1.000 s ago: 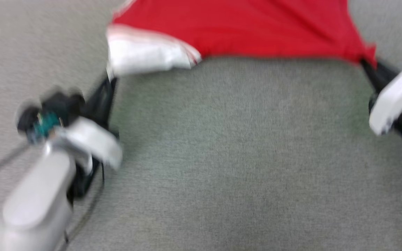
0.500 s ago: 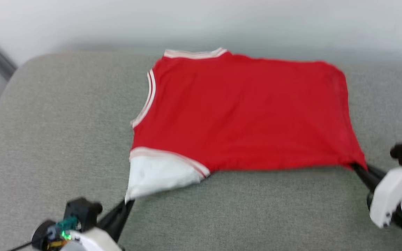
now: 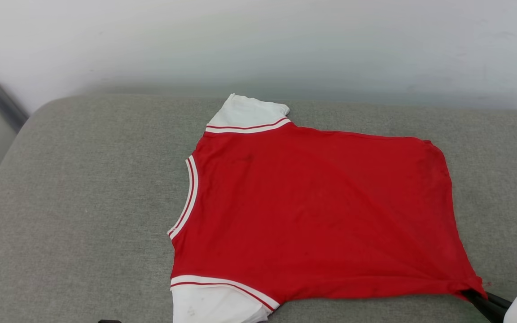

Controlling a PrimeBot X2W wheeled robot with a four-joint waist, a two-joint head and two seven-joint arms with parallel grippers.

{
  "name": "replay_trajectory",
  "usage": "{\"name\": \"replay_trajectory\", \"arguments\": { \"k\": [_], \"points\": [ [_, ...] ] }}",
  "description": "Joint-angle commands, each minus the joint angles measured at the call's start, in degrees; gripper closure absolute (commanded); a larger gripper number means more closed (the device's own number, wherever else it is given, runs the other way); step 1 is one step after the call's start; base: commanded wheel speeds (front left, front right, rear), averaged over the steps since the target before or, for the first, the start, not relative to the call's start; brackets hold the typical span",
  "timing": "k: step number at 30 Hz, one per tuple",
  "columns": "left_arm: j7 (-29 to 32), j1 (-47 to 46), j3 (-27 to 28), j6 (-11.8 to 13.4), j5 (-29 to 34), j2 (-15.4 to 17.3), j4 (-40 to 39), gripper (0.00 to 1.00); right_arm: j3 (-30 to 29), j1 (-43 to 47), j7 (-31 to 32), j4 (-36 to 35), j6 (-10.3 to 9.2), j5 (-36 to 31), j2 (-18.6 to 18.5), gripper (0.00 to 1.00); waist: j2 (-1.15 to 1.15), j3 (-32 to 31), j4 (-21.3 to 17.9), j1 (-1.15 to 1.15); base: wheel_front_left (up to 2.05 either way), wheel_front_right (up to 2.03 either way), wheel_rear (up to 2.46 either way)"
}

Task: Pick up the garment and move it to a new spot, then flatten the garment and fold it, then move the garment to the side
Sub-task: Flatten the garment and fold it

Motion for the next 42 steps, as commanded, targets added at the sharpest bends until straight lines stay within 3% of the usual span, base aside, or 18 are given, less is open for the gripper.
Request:
{"name": "replay_trajectory", "arguments": {
  "k": [1, 10, 17, 30, 40, 41, 42],
  "points": [
    [-0.1, 0.5, 0.1, 0.1, -0.2, 0.2, -0.5, 1.0, -1.0, 1.1, 0.4, -1.1, -0.02, 0.3, 0.3, 1.0, 0.0, 0.1, -0.4, 0.02, 0.0, 0.0, 0.0],
    [-3.9, -5.0, 5.1, 0.4, 2.3, 1.8, -3.0, 1.0, -5.3, -0.1, 3.6, -7.4, -0.02, 0.2, 1.8, 1.0, 0.0, 2.3, -2.3, 0.02, 0.0, 0.0, 0.0],
    [-3.8, -12.4, 8.7, -1.0, 3.3, 2.8, -3.4, 1.0, -5.9, -5.4, 7.7, -10.1, -0.02, -0.8, 1.5, 1.0, 0.0, 7.8, -3.6, 0.02, 0.0, 0.0, 0.0],
    [0.5, -30.2, 8.4, -6.7, 6.1, -0.4, 7.9, 1.0, -1.6, -20.8, 13.0, -4.5, -0.02, -4.6, 3.1, 1.0, 0.0, 17.5, -4.9, 0.02, 0.0, 0.0, 0.0],
    [1.2, -37.8, 5.0, -10.5, 8.5, -4.9, 20.5, 1.0, 3.4, -28.0, 13.8, 2.3, -0.02, -5.2, 4.3, 1.0, 0.0, 19.0, -4.8, 0.02, 0.0, 0.0, 0.0],
    [0.9, -38.1, 4.7, -10.6, 8.8, -5.5, 21.7, 0.51, 3.6, -28.4, 13.3, 3.0, -0.03, -5.7, 4.4, 0.82, 0.0, 18.8, -4.7, 0.02, 0.0, 0.0, 0.0],
    [1.1, -38.2, 4.3, -10.7, 8.8, -6.1, 22.9, 0.0, 3.8, -28.5, 13.2, 3.7, -0.03, -5.8, 4.5, 0.0, 0.0, 18.5, -4.6, 0.02, 0.0, 0.0, 0.0]
  ]
}}
